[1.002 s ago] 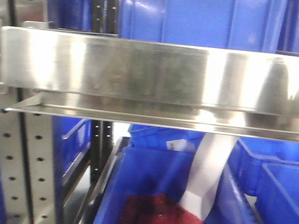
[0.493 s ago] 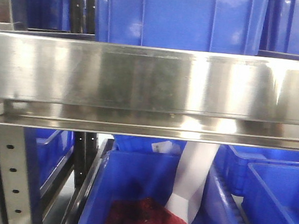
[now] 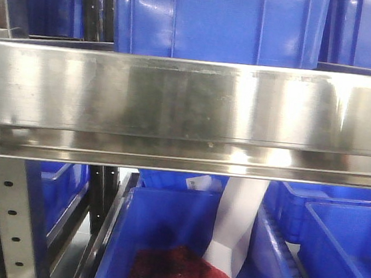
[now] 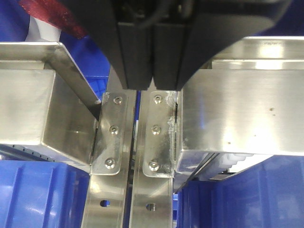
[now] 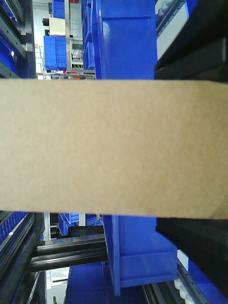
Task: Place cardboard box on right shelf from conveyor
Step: 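Raise the held box above the upper steel shelf with the right gripper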
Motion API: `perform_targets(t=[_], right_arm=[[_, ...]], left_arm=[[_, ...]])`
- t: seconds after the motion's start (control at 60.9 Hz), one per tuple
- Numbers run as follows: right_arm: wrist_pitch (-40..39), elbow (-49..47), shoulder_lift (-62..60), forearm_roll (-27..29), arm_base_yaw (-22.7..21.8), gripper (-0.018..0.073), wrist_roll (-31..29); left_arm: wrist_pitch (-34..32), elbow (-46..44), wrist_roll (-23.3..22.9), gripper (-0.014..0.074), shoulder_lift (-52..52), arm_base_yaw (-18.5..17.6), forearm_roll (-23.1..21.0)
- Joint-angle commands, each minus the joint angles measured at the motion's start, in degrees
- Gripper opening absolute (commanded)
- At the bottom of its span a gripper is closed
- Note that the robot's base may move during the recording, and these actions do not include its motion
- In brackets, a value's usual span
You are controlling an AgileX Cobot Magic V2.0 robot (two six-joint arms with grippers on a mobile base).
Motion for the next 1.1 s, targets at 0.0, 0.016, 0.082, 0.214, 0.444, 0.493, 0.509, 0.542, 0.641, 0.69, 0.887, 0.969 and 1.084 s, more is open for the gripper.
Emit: perform_targets(t=[0.0, 0.016, 0.082, 0.214, 0.444, 0.493, 0.509, 0.542, 0.641, 0.69, 0.887, 0.969, 1.084], right_arm=[[-6.0, -1.5, 1.4, -1.5, -0.2, 0.0305, -0.6], [-6.0, -1.5, 1.4, -1.5, -0.2, 0.0305, -0.6], [-6.0, -1.5, 1.4, -1.5, -0.2, 0.0305, -0.6], [-6.0, -1.5, 1.4, -1.5, -0.2, 0.0305, -0.6], [-6.5, -1.5, 1.9, -1.3, -0.2, 0.0305, -0.5], [-6.5, -1.5, 2.9, -1.1, -0.2, 0.0305, -0.5], [-6.5, -1.6, 3.3, -1.1, -0.1, 0.0305, -0.5], [-6.6, -1.9, 4.6, -1.1, 0.1, 0.0305, -0.5], [-8.1, -4.1, 10.2, -1.1, 0.8, 0.0305, -0.5], [-9.6, -5.9, 13.5, -1.2, 1.5, 0.0305, -0.6], [-12.6, -15.5, 31.8, -3.6, 5.3, 0.0305, -4.7], [-12.2, -20.1, 39.3, -5.1, 7.2, 0.0305, -9.8], [-11.4, -25.6, 48.1, -5.6, 9.9, 0.0305, -20.6]], left_arm=[[-5.1, 0.6, 0.0, -0.0116, -0.8, 0.3, -0.3], [-5.1, 0.6, 0.0, -0.0115, -0.8, 0.3, -0.3], [-5.1, 0.6, 0.0, -0.0116, -0.8, 0.3, -0.3], [-5.1, 0.6, 0.0, -0.0116, -0.8, 0.3, -0.3], [-5.1, 0.6, 0.0, -0.0115, -0.8, 0.3, -0.3], [-5.1, 0.6, 0.0, -0.0116, -0.8, 0.3, -0.3], [-5.1, 0.6, 0.0, -0.0116, -0.8, 0.3, -0.3], [-5.1, 0.6, 0.0, -0.0116, -0.8, 0.3, -0.3], [-5.1, 0.6, 0.0, -0.0116, -0.8, 0.3, -0.3], [-5.1, 0.6, 0.0, -0.0116, -0.8, 0.3, -0.3], [-5.1, 0.6, 0.0, -0.0116, -0.8, 0.3, -0.3], [-5.1, 0.6, 0.0, -0.0115, -0.8, 0.3, -0.3], [-5.1, 0.6, 0.0, -0.0115, -0.8, 0.3, -0.3]])
